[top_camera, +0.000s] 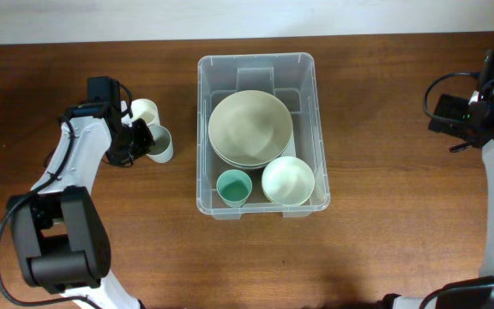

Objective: Pack container
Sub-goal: 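Grasp the clear cup rim with the left gripper and lift it, then carry the clear cup over the mint cup and lower it inside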

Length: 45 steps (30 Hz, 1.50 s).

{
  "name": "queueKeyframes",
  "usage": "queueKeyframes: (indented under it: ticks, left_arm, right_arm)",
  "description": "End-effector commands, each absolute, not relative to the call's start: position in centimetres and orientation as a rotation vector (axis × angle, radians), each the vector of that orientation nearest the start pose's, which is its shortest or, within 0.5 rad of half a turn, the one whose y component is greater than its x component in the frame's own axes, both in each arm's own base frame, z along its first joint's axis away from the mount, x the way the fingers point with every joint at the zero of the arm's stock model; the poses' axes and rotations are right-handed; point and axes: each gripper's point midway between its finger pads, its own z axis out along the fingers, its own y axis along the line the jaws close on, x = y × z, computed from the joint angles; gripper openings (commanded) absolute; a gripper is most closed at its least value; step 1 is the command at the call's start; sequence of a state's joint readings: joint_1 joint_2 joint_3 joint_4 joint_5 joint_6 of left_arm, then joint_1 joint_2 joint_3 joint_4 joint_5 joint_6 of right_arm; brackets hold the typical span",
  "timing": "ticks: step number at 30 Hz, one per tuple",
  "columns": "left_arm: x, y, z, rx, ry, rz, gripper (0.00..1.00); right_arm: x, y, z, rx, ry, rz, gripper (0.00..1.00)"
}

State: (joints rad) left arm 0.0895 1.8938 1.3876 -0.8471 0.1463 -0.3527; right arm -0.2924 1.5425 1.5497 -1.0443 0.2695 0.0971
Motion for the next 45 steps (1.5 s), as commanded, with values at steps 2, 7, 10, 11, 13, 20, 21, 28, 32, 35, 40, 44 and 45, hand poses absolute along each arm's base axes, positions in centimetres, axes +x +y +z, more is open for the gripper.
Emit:
queueKeyframes:
  ticks: [2, 7, 10, 11, 13, 20, 21, 28, 32, 35, 40, 44, 45]
  left_arm:
    - [40.0, 1.2, 5.6, -0.628, 2.875, -0.258, 0.13]
    - [40.0, 1.2, 5.6, -0.628, 2.875, -0.258, 0.1]
    - [40.0, 1.2, 5.6, -0.628, 2.875, -0.258, 0.08]
    - [40.0, 1.2, 5.6, -0.628, 2.875, -0.258, 0.05]
    - [40.0, 1.2, 5.6, -0.628, 2.875, -0.259, 0.01]
    - [40.0, 1.2, 5.6, -0.627, 2.876, -0.259, 0.01]
    - [40.0, 1.2, 5.7, -0.627, 2.875, -0.261, 0.01]
    - [39.7, -0.2, 6.5, -0.6, 2.884, -0.376, 0.0]
    - [39.3, -0.3, 8.1, -0.568, 2.869, -0.377, 0.01]
    - [39.2, -0.3, 10.3, -0.539, 2.82, -0.377, 0.01]
    - [39.1, -0.7, 15.0, -0.47, 2.702, -0.381, 0.01]
    - [38.5, -2.1, 18.9, -0.336, 2.616, -0.381, 0.01]
    - [38.2, -2.8, 19.7, -0.29, 2.598, -0.383, 0.01]
  right_arm:
    - [35.0, -15.6, 23.4, 0.608, 2.533, -0.437, 0.99]
    - [35.0, -15.6, 23.4, 0.608, 2.533, -0.437, 0.99]
    - [35.0, -15.6, 23.4, 0.608, 2.533, -0.437, 0.99]
    - [35.0, -15.6, 23.4, 0.608, 2.533, -0.437, 0.99]
    - [35.0, -15.6, 23.4, 0.608, 2.533, -0.437, 0.99]
    - [35.0, -15.6, 23.4, 0.608, 2.533, -0.437, 0.99]
    - [35.0, -15.6, 23.4, 0.608, 2.533, -0.437, 0.99]
    - [35.0, -15.6, 23.4, 0.608, 2.533, -0.437, 0.99]
    - [35.0, -15.6, 23.4, 0.608, 2.533, -0.437, 0.99]
    - [35.0, -15.6, 23.4, 0.608, 2.533, -0.437, 0.99]
    - [35.0, -15.6, 23.4, 0.608, 2.533, -0.437, 0.99]
    - [35.0, -15.6, 23.4, 0.608, 2.533, -0.437, 0.99]
    - [35.0, -15.6, 23.4, 0.608, 2.533, -0.437, 0.99]
